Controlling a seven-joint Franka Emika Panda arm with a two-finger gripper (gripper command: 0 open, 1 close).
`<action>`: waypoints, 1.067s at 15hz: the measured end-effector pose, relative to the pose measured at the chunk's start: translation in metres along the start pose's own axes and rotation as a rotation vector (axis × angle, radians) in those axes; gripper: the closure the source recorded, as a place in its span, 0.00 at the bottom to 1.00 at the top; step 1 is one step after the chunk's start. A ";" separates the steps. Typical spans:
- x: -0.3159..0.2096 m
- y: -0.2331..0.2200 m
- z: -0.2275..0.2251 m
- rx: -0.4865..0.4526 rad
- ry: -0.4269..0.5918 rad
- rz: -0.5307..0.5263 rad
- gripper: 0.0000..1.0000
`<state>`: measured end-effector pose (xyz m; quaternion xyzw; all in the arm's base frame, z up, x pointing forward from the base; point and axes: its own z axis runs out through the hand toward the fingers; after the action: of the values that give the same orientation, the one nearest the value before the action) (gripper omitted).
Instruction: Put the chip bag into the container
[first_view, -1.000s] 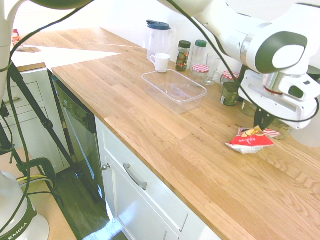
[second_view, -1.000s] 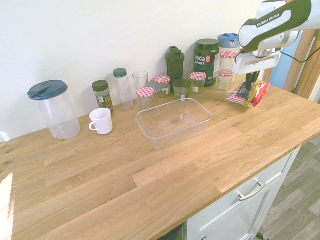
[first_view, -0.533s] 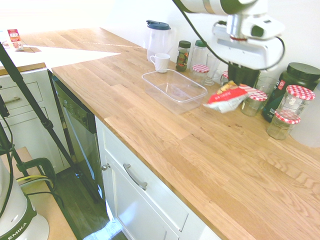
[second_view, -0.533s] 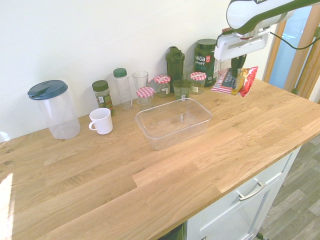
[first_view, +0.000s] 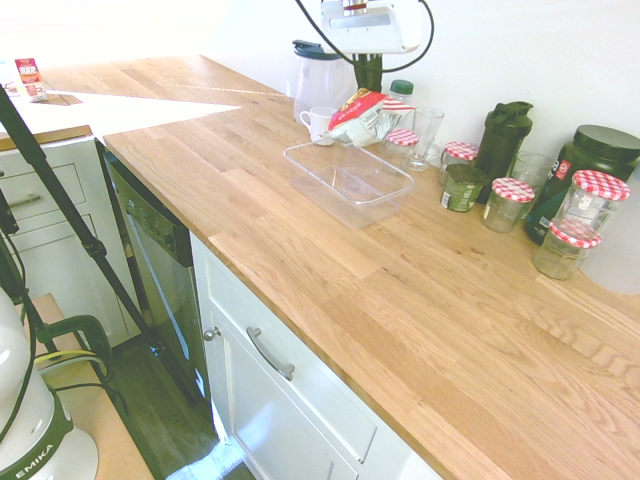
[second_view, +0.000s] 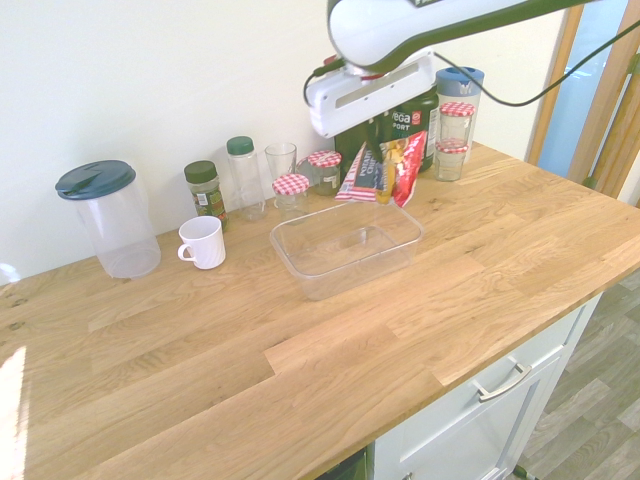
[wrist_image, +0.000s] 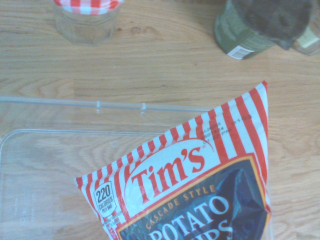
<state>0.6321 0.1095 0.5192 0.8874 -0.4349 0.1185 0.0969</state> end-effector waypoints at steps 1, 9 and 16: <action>-0.003 -0.013 0.011 -0.017 -0.004 -0.003 1.00; -0.013 -0.057 0.087 -0.111 -0.047 -0.029 1.00; -0.025 -0.070 0.116 -0.176 -0.065 -0.032 0.00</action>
<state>0.6877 0.1383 0.3960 0.8857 -0.4320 0.0496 0.1623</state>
